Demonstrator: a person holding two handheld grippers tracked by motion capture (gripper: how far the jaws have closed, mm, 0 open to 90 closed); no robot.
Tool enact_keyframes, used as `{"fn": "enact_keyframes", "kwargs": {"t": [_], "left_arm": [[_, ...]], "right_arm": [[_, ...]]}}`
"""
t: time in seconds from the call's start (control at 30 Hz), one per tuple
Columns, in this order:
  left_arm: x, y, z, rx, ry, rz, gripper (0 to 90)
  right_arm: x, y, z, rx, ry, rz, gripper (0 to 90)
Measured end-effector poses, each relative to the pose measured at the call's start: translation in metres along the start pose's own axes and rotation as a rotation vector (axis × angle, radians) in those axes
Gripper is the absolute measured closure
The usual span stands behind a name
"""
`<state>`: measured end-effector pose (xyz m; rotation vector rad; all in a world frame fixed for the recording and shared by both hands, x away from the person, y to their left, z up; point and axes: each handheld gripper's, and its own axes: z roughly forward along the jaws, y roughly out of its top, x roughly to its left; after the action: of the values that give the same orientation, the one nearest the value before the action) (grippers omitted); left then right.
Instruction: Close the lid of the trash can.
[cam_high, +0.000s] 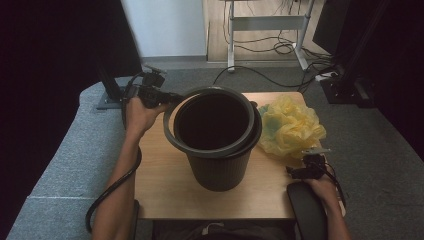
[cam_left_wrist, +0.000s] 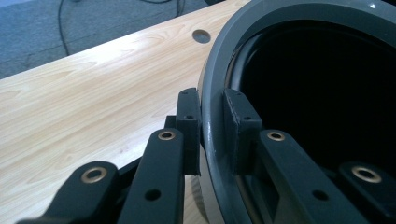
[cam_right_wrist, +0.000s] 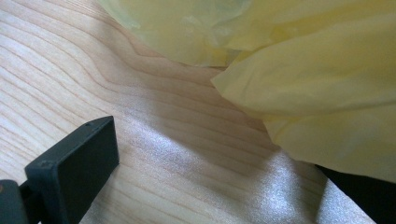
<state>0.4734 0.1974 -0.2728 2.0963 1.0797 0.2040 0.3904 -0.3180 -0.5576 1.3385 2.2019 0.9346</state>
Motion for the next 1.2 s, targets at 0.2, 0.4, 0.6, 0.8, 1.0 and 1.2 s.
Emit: {"fn": "enact_keyframes", "kwargs": {"t": [0.2,0.4,0.6,0.8,1.0,1.2], "left_arm": [[-0.01,0.006,0.008,0.0,-0.008,0.015,77.2],[-0.016,0.007,0.012,-0.001,0.002,0.028,76.6],[-0.016,0.001,0.013,0.008,0.022,0.031,76.5],[-0.018,0.001,0.016,0.024,0.042,0.051,76.5],[-0.018,0.001,0.015,0.021,0.038,0.059,70.7],[-0.018,0.003,0.009,0.001,0.04,0.094,44.1]], "right_arm": [[0.0,0.0,0.0,0.0,0.001,-0.002,0.0],[0.0,0.0,0.0,0.0,0.003,-0.004,0.0],[0.0,0.0,0.0,0.0,0.004,-0.004,0.0],[0.0,0.0,0.0,0.0,0.003,-0.003,0.0],[0.0,0.0,0.0,0.0,0.003,-0.003,0.0],[0.0,0.0,0.0,0.0,0.003,-0.003,0.0]]}}
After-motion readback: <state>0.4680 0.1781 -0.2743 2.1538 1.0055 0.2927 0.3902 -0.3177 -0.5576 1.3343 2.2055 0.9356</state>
